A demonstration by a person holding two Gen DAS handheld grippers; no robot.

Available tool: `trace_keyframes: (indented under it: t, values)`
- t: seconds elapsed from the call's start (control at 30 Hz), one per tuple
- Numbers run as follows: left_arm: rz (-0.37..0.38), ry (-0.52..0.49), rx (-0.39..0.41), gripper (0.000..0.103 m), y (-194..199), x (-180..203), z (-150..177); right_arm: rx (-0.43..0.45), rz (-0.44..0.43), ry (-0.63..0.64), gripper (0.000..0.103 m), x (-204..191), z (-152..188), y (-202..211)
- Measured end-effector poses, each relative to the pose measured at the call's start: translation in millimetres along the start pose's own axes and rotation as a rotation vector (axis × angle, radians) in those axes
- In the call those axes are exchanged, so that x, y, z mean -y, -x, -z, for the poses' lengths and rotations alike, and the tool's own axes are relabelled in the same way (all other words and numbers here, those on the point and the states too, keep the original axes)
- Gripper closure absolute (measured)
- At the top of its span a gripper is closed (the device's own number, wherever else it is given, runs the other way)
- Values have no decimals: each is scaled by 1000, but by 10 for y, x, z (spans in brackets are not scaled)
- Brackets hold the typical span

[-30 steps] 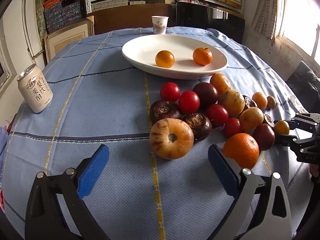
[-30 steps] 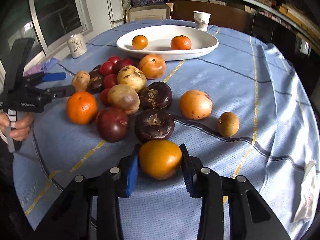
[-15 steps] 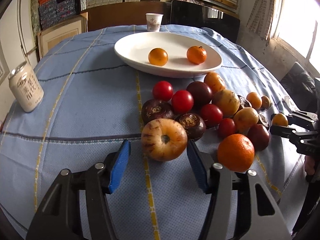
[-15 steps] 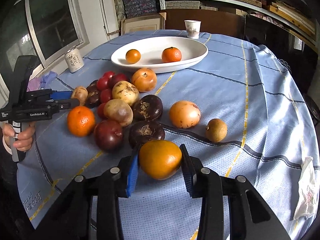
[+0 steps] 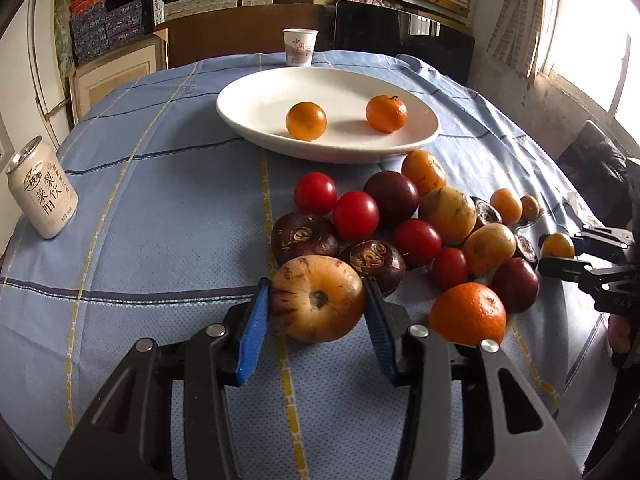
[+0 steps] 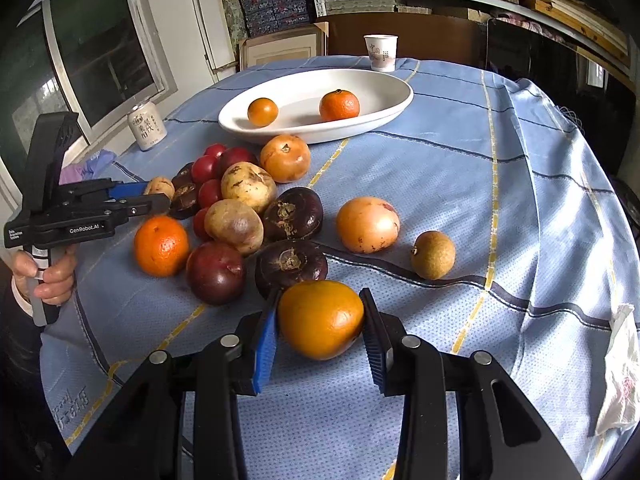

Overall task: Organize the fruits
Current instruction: 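Grasp a yellow-orange persimmon with the right tool while the left tool grasps a pale striped fruit, then lower both held fruits onto the white plate and open both tools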

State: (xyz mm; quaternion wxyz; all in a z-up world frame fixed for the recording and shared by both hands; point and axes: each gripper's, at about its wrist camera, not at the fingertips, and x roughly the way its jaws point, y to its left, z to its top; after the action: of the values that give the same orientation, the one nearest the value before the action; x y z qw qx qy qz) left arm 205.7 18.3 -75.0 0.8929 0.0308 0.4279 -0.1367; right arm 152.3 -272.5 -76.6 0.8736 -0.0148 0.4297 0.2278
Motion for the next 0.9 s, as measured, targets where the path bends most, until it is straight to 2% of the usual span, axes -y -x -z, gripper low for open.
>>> trace_keyframes:
  t: [0.2, 0.43, 0.57, 0.67, 0.77, 0.9]
  values:
    - [26, 41, 66, 58, 151, -74, -3, 33, -84, -33, 64, 52, 4, 53]
    - [97, 68, 117, 58, 269, -92, -87, 107, -239, -85, 64, 62, -139, 131]
    - [148, 101, 146, 58, 280, -138, -466, 140, -175, -106, 64, -32, -512, 127]
    - [152, 140, 153, 58, 186, -216, -823, 183, -102, -108, 64, -152, -907, 39]
    - [82, 171, 145, 58, -34, -334, -1173, 156, -72, -113, 64, -262, -1252, -236]
    - [44, 211, 90, 58, -385, -486, -1452, 95, -19, -125, 64, -320, -1521, -667]
